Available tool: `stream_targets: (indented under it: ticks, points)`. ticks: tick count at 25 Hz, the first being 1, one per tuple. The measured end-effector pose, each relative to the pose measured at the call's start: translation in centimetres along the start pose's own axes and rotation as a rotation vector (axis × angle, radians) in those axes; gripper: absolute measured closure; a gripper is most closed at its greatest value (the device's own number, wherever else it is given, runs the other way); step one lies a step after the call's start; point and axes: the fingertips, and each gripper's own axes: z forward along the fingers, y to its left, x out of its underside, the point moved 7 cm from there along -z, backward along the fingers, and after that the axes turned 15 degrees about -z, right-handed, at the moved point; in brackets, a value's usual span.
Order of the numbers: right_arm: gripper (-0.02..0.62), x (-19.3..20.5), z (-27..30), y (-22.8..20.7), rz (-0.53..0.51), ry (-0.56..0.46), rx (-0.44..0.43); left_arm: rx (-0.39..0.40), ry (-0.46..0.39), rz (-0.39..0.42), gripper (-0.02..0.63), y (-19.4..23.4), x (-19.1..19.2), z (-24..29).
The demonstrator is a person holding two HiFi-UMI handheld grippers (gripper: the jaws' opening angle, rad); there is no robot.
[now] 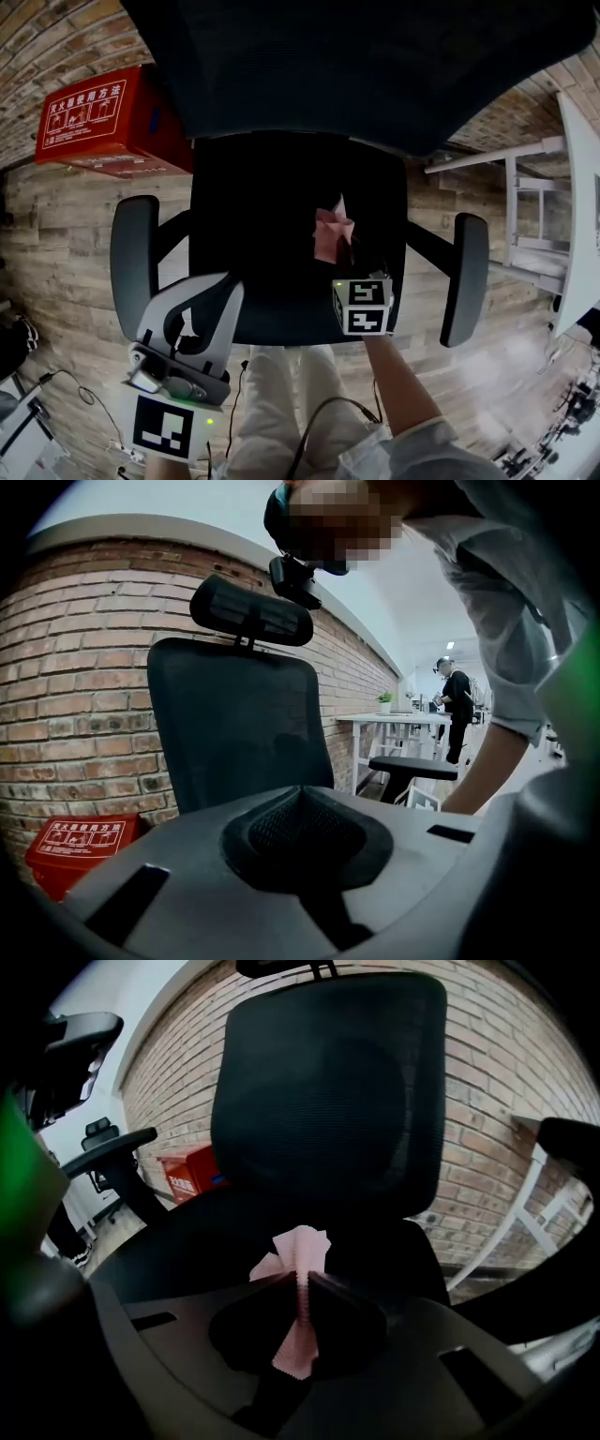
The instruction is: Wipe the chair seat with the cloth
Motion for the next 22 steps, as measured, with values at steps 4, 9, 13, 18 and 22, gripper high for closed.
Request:
stream_targets:
  ticks: [4,9,13,18,22]
  points:
    - [0.543,2.9,-2.1,-2.5,0.062,0.041,0.079,0.019,0.012,0.011,0.588,-0.9,0.0,0.6]
    - [0.543,6.6,-5.0,-4.6,0.162,0.096,0.185,0.036,0.02,0.01,0.588,-1.7,0.2,1.2]
    - [0.543,9.3,-7.1,-5.6,0.206,0.141,0.23,0.054,0.033,0.013,0.588,-2.6,0.5,1.9]
    - [0.543,11.0,-8.6,-5.5,0.223,0.167,0.24,0.065,0.041,0.011,0.588,-3.2,0.5,2.4]
    - [0.543,10.7,-8.8,-5.0,0.232,0.152,0.221,0.069,0.047,0.012,0.588,-3.4,0.7,2.4]
